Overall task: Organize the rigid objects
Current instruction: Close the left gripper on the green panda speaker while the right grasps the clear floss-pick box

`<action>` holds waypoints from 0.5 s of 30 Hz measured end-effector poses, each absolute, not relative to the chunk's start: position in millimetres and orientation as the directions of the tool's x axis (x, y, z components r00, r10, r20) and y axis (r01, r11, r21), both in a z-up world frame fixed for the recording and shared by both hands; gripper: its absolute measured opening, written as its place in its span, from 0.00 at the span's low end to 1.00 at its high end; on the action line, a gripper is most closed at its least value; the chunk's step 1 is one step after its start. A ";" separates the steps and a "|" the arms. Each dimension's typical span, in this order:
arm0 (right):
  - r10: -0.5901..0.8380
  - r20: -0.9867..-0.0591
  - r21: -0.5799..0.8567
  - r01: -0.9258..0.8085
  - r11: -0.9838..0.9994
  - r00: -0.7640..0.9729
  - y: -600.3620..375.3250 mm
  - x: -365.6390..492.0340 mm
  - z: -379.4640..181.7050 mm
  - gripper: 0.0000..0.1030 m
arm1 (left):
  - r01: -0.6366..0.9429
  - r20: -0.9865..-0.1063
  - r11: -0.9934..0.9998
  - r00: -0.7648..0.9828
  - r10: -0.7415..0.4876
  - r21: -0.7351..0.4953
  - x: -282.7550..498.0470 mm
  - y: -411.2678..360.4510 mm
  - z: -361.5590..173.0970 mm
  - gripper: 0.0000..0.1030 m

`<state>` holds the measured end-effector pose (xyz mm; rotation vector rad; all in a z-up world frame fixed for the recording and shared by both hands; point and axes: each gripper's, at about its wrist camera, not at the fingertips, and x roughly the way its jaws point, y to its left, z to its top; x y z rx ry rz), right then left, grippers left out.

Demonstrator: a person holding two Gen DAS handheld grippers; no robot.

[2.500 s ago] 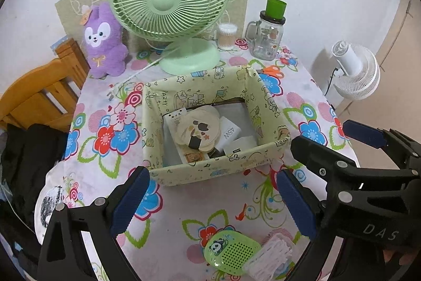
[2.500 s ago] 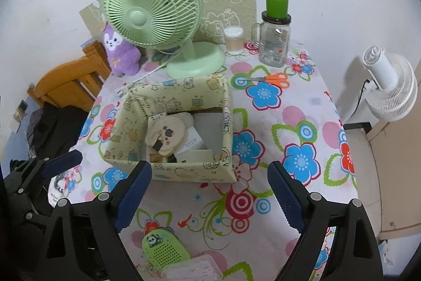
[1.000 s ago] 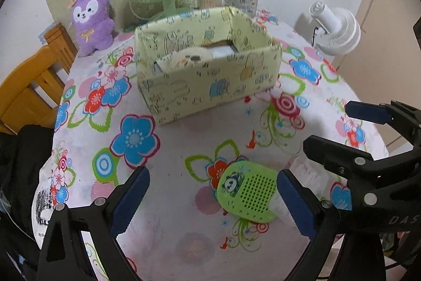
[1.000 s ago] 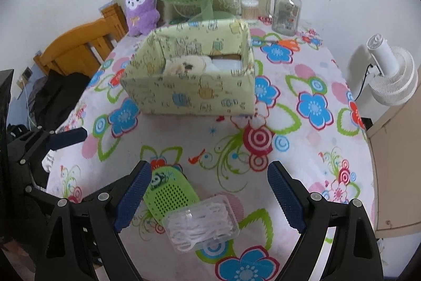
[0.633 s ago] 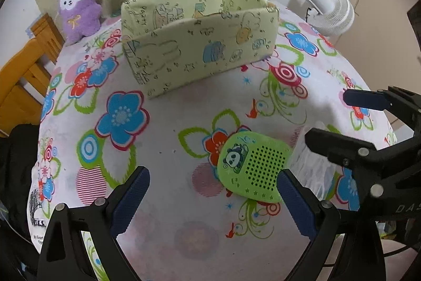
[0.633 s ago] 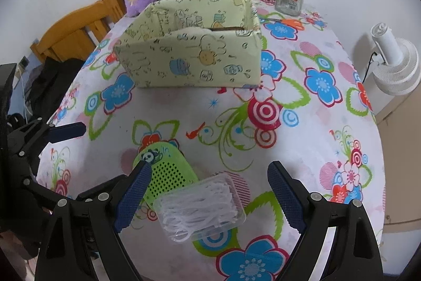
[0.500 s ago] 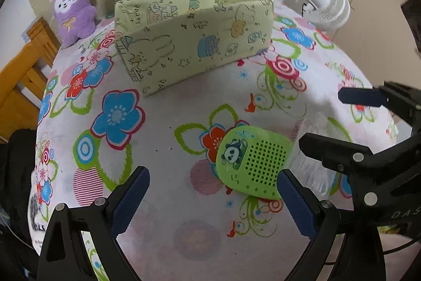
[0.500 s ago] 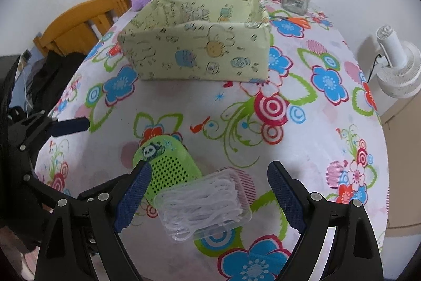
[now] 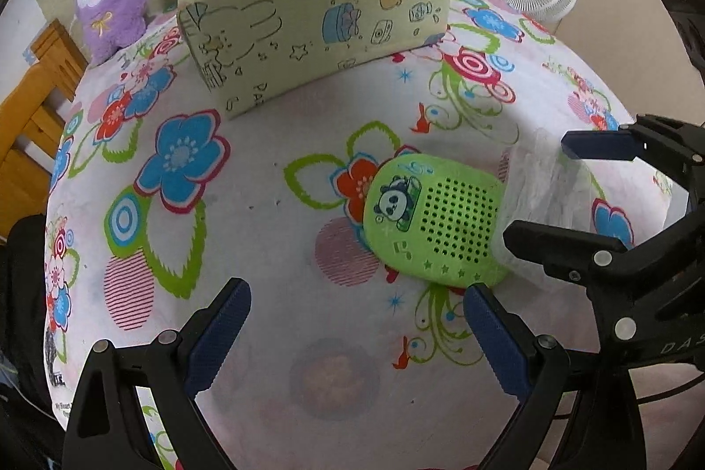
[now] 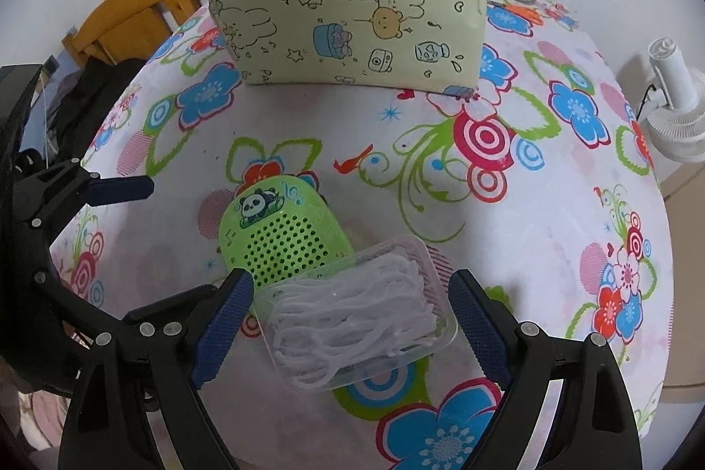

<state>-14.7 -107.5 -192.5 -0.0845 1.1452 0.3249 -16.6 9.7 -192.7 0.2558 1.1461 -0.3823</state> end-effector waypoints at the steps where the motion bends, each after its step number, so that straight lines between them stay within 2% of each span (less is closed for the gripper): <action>1: 0.212 -0.906 0.100 -0.300 0.949 0.367 -106.7 -14.9 -193.4 0.90 | 0.422 -0.920 0.907 0.357 -0.161 0.005 -17.3 10.1 -193.8 0.95; 10: 0.201 -0.926 0.105 -0.292 0.951 0.321 -105.2 -14.3 -209.0 0.94 | 0.434 -0.930 0.901 0.336 -0.149 0.012 -23.2 8.8 -201.9 0.95; 15: 0.191 -0.924 0.097 -0.280 0.955 0.331 -106.3 -15.3 -210.2 0.92 | 0.422 -0.931 0.907 0.330 -0.157 -0.003 -22.0 7.8 -202.8 0.96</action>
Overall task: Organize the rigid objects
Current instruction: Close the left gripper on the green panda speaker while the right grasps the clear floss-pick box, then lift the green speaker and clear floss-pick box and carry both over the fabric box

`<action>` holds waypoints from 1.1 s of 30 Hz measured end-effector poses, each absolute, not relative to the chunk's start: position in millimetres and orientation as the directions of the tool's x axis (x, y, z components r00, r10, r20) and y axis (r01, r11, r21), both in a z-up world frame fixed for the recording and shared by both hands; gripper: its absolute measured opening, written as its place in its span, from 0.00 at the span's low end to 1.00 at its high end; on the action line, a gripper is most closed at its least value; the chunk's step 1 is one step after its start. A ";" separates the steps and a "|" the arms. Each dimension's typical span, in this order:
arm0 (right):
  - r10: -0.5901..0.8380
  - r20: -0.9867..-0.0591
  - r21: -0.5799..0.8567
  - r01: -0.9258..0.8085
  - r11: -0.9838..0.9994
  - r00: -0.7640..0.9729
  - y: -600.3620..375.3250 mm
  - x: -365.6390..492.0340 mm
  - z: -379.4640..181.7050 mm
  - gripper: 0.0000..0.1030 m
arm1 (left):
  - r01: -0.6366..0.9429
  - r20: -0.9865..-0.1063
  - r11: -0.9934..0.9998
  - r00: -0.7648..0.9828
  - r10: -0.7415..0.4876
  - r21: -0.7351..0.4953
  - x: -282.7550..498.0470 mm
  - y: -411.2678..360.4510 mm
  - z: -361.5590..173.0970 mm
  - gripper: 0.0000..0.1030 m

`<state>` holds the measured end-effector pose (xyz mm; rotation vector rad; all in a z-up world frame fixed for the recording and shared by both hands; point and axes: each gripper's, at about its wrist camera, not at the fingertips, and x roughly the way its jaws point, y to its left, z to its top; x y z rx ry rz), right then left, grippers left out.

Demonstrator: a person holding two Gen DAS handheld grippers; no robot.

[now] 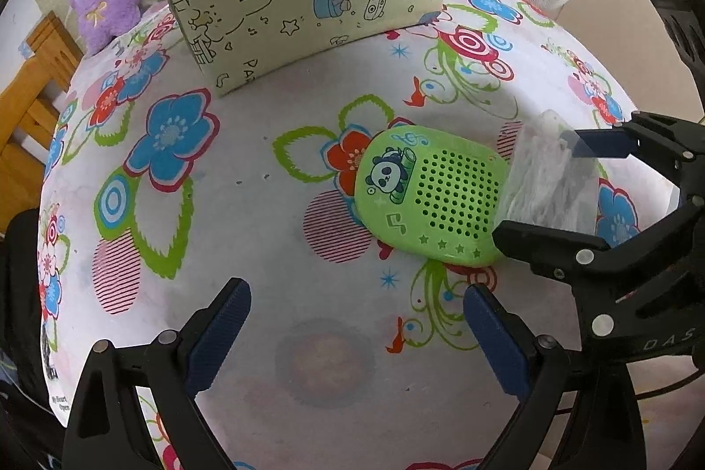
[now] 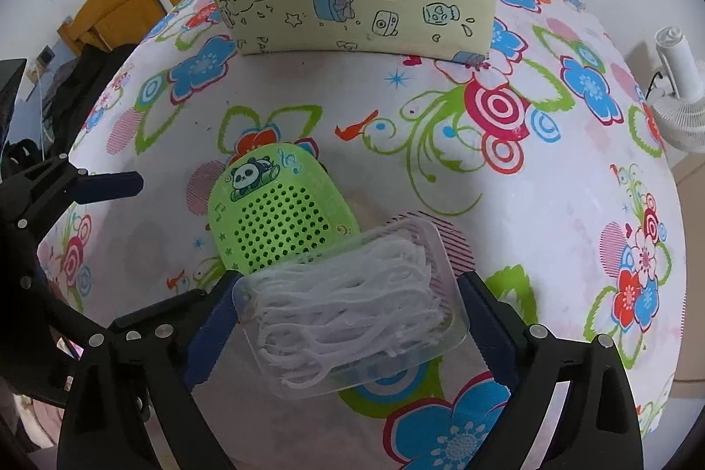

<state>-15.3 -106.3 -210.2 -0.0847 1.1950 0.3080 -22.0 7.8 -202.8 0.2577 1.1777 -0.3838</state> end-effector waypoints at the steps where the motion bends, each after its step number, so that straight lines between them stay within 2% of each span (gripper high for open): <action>1: 0.180 -0.925 0.087 -0.275 0.958 0.334 -106.5 -15.5 -209.6 0.91 | 0.420 -0.931 0.907 0.330 -0.157 -0.005 -21.3 6.7 -202.8 0.95; 6: 0.137 -0.918 0.039 -0.259 0.965 0.371 -115.5 -14.2 -203.7 0.91 | 0.425 -0.927 0.905 0.331 -0.178 -0.022 -17.0 -2.8 -199.9 0.96; 16: 0.118 -0.918 0.047 -0.190 0.981 0.378 -148.0 -6.0 -200.5 0.91 | 0.455 -0.928 0.889 0.311 -0.207 -0.046 -4.4 -28.1 -201.5 0.96; 33: 0.099 -0.926 0.063 -0.109 0.992 0.364 -179.6 -3.8 -208.6 0.91 | 0.535 -0.933 0.845 0.309 -0.185 0.010 9.7 -59.2 -213.6 0.97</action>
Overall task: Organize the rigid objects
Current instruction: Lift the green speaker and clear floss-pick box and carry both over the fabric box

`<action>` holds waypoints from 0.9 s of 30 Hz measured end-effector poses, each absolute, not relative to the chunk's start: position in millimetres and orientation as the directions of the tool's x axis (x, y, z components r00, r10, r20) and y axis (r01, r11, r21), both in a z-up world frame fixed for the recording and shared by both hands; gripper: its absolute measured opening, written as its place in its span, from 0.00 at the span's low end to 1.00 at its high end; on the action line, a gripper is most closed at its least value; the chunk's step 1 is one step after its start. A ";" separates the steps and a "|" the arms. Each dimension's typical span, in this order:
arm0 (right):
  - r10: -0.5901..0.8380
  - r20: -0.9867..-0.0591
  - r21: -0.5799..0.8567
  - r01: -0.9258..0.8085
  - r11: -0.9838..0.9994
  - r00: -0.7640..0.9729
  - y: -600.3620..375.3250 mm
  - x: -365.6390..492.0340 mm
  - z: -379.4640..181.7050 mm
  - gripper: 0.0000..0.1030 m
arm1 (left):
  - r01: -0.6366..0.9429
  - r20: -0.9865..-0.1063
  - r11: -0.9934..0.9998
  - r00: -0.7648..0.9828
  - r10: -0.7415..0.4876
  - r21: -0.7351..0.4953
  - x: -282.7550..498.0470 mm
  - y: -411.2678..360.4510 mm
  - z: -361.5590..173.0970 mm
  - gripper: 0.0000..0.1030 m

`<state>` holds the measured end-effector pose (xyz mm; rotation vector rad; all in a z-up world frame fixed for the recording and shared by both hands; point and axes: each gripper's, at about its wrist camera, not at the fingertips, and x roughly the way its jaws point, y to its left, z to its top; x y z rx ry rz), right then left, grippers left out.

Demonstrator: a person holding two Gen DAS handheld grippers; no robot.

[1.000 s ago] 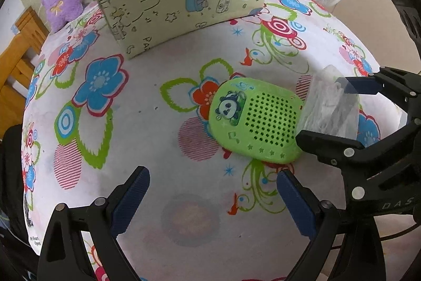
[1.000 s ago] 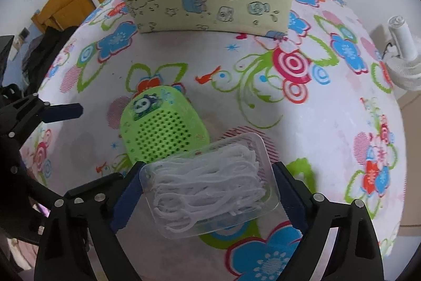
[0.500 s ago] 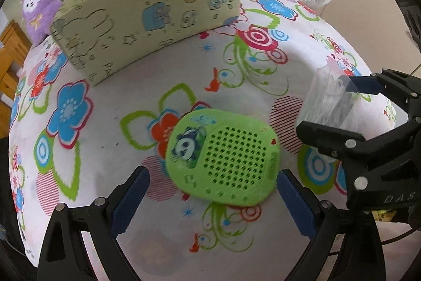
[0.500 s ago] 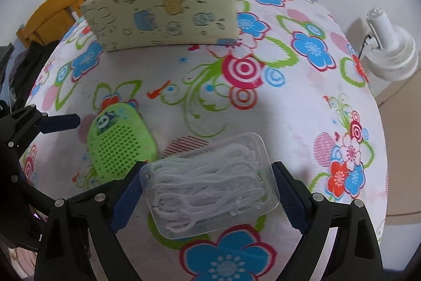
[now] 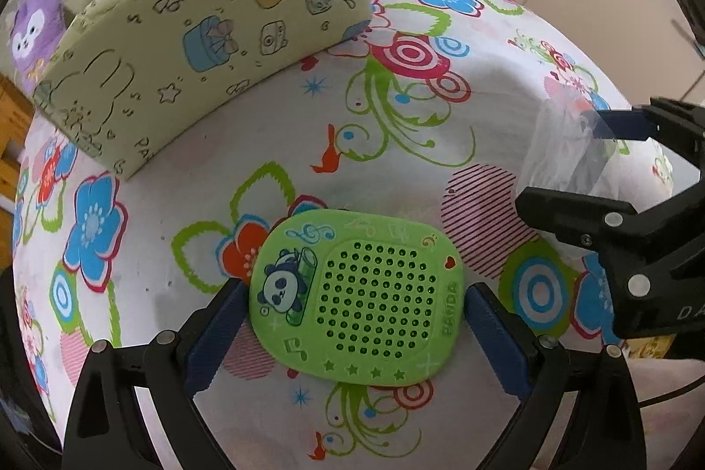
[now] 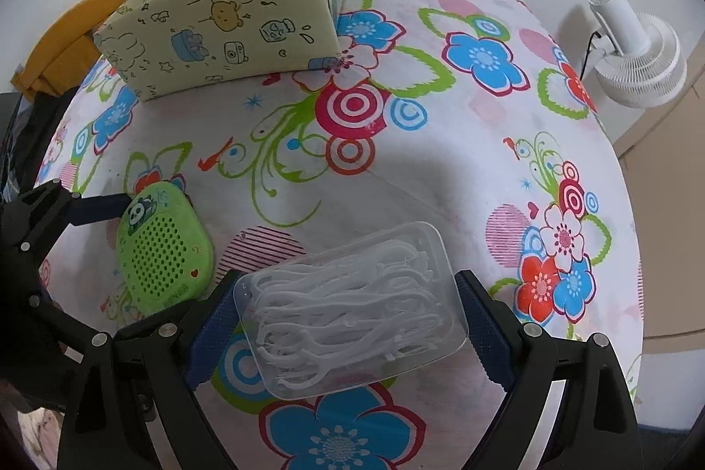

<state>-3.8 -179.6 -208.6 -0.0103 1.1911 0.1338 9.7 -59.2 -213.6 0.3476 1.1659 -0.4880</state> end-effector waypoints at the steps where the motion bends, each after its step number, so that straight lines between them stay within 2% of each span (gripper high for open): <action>1: 0.098 -0.927 0.063 -0.107 0.992 0.361 -179.6 -4.2 -209.3 0.91 | 0.536 -0.934 0.844 0.306 -0.184 0.009 10.7 -59.8 -213.8 0.96; 2: 0.099 -0.928 0.066 -0.105 0.992 0.359 -179.5 -3.6 -210.1 0.91 | 0.534 -0.935 0.845 0.303 -0.185 0.006 11.6 -60.7 -213.8 0.93; 10: 0.102 -0.928 0.069 -0.104 0.992 0.359 -177.6 -1.5 -210.7 0.91 | 0.550 -0.926 0.834 0.339 -0.164 0.054 8.6 -68.3 -209.7 0.92; 27: 0.142 -0.907 0.090 -0.147 0.985 0.397 -167.0 23.2 -178.7 0.91 | 0.416 -0.899 0.909 0.406 -0.163 0.024 26.4 -43.7 -161.1 0.92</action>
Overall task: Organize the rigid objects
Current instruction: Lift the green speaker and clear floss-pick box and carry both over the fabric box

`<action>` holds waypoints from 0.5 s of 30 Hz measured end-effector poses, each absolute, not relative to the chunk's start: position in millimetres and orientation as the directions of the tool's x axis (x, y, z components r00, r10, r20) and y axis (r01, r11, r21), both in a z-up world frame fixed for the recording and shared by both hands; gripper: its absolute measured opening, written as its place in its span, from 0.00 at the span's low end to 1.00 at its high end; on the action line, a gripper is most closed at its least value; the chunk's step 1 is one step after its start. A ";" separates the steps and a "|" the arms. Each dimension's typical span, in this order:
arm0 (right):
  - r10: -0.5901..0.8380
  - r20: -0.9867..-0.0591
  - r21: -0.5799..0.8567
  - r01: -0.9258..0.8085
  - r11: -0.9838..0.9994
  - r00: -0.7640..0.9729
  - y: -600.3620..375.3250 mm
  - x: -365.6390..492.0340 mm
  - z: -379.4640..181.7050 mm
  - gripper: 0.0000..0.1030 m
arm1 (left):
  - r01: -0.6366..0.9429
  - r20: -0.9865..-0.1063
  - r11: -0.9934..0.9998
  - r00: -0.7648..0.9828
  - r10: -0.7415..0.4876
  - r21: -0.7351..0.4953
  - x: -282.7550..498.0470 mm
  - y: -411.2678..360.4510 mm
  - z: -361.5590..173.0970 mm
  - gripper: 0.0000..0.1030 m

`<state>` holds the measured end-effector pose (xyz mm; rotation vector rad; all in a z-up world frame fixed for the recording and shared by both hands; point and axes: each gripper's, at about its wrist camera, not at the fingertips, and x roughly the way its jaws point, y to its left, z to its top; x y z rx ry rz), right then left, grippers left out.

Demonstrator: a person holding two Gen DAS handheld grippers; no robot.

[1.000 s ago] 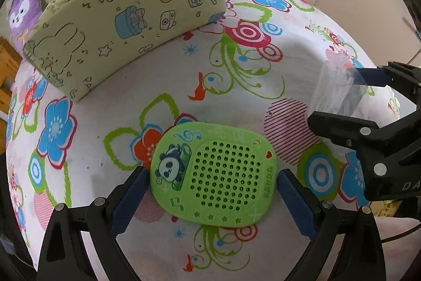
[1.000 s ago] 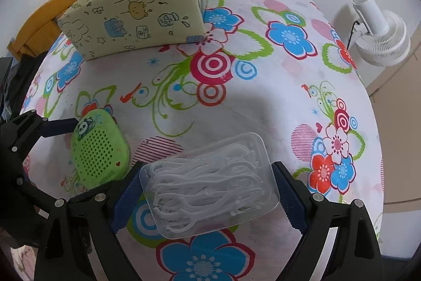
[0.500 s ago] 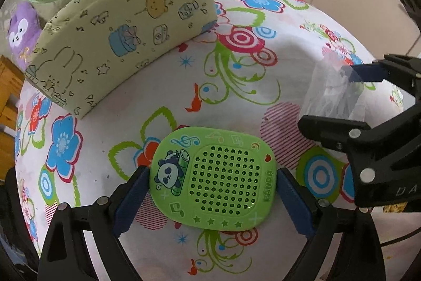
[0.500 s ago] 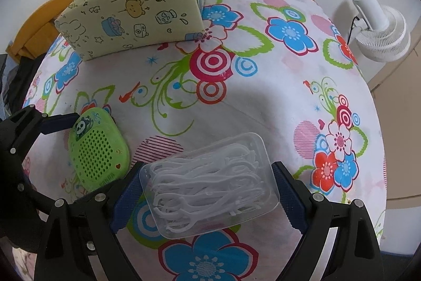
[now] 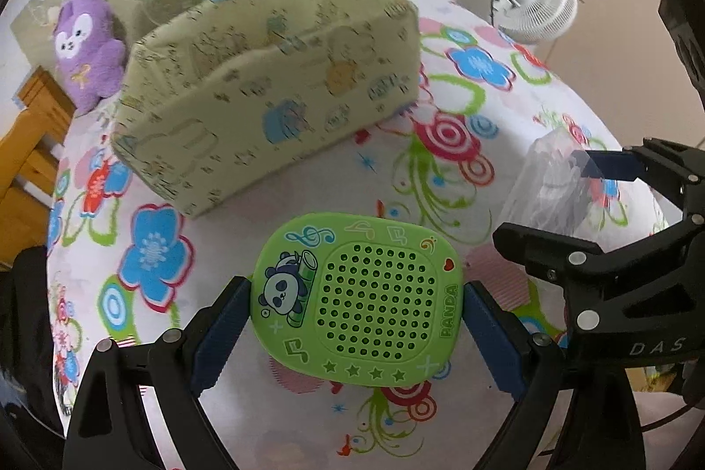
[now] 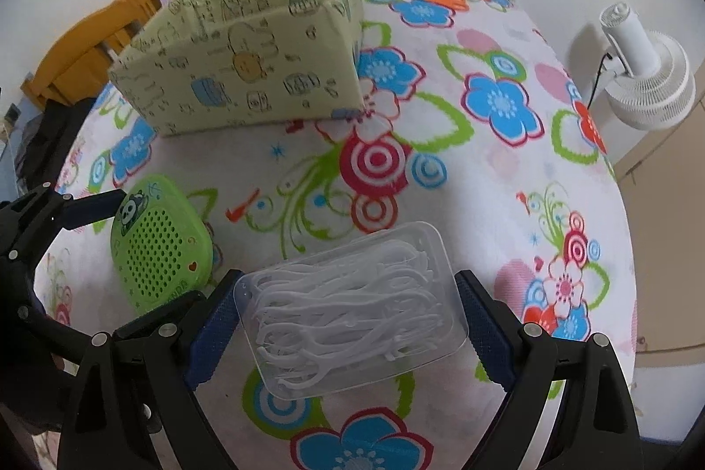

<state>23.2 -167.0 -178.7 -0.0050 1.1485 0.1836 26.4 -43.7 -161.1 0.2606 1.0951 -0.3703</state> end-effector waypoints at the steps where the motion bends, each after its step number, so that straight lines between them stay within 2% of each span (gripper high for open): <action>1: 0.146 -0.904 0.092 -0.150 0.984 0.401 -166.4 25.2 -175.8 0.91 | 0.409 -0.897 0.912 0.412 -0.161 0.024 27.2 -42.5 -157.9 0.93; 15: 0.146 -0.894 0.090 -0.150 0.985 0.423 -167.3 49.3 -138.0 0.91 | 0.311 -0.866 0.949 0.485 -0.122 0.041 43.1 -40.8 -118.6 0.92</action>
